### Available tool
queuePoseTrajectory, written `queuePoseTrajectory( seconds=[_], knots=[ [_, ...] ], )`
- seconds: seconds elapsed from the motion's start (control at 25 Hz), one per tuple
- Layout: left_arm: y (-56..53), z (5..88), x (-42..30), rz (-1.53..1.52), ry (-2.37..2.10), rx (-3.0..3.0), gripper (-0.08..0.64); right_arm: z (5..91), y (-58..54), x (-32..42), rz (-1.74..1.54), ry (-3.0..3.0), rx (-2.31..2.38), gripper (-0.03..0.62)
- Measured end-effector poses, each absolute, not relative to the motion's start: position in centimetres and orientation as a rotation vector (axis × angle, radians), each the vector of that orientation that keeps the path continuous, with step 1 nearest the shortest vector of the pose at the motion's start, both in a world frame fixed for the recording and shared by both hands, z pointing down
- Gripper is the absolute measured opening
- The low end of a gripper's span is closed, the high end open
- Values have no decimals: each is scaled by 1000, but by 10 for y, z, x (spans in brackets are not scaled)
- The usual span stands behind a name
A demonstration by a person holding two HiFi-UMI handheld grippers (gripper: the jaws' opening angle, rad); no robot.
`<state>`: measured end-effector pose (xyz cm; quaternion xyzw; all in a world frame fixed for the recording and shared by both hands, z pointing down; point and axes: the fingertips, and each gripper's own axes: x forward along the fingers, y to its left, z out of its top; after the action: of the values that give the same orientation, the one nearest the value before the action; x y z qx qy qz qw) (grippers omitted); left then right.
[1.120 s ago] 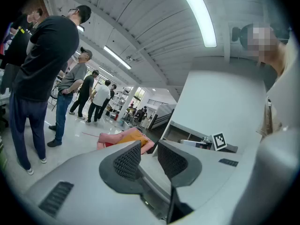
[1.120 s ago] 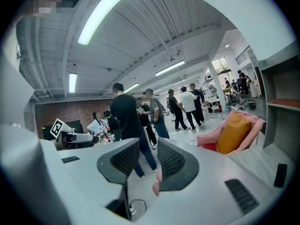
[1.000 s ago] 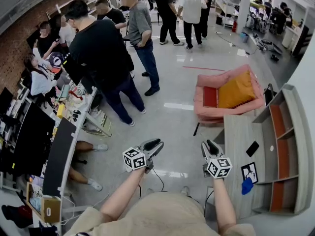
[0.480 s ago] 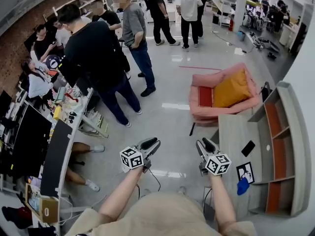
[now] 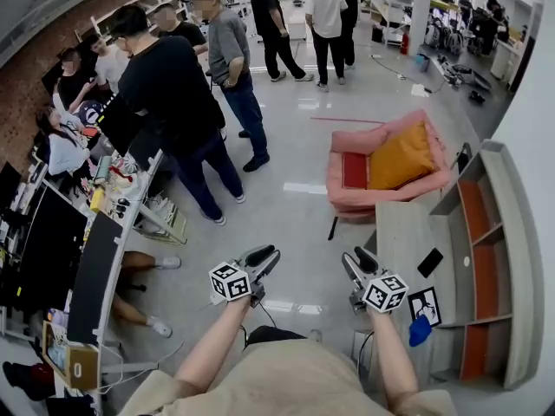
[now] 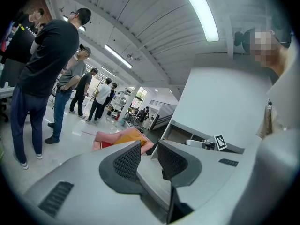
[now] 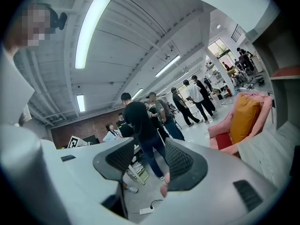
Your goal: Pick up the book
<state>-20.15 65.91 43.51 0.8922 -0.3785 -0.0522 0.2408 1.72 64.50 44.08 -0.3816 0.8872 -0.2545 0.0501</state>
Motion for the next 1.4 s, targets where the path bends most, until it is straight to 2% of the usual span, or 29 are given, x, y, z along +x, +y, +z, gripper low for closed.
queuePoseTrajectory(
  seconds=[0.56,0.84,1.4],
  knots=[
    [616,454,-204,-162,-988,2411,100,457,615,12,-837,2697,-1189,196],
    [520,461,-230,-172,-902,2426,100,459,533,-8,-817,2661,-1301,196],
    [342,452,-328,-169,-831,2460,100,441,365,-88,-738,2571,-1462,196]
  ],
)
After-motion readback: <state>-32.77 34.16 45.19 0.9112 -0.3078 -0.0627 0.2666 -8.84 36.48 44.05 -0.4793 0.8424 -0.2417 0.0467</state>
